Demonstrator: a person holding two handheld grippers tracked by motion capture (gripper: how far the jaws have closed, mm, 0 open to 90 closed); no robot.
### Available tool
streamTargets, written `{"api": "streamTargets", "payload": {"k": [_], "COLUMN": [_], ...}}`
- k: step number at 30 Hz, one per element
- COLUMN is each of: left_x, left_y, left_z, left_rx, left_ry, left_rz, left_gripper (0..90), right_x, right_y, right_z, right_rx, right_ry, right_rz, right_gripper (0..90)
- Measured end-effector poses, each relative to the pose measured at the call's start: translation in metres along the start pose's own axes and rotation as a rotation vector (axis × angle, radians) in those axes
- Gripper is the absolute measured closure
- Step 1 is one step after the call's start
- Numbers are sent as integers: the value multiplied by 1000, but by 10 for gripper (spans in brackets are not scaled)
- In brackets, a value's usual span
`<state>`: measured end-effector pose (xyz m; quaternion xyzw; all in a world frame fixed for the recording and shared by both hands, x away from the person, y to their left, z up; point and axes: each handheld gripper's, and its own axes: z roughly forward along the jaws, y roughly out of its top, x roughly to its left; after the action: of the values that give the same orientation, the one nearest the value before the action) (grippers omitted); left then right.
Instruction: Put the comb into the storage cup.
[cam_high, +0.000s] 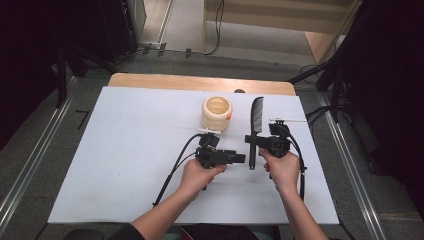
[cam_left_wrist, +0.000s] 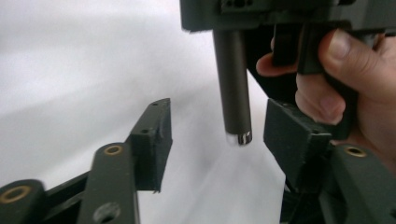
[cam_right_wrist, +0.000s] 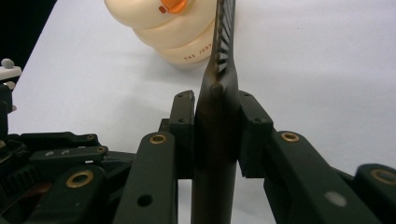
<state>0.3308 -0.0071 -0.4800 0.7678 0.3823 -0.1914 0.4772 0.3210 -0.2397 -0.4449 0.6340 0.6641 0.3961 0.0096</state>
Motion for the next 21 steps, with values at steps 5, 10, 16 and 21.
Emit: {"api": "streamTargets", "payload": {"k": [5,10,16,21], "left_x": [5,7,9,12], "left_y": [1,1,0,-3], "left_z": [-5,-9,-18,-31], "left_rx": [30,80,125,147], "left_ry": [-4,12,38,88], "left_rz": [7,51,109,185], "left_gripper": [417,416,402,401], "right_x": [1,2,2,1], "right_y": [0,-1,-1,-1], "right_z": [0,-1,-2,-2], "right_rx": [-6,-7,-15,-23], "right_ry": [-1,-5,5,3], "right_rz": [-7,-15,-25,-32], "right_gripper": [696,696,696,696]}}
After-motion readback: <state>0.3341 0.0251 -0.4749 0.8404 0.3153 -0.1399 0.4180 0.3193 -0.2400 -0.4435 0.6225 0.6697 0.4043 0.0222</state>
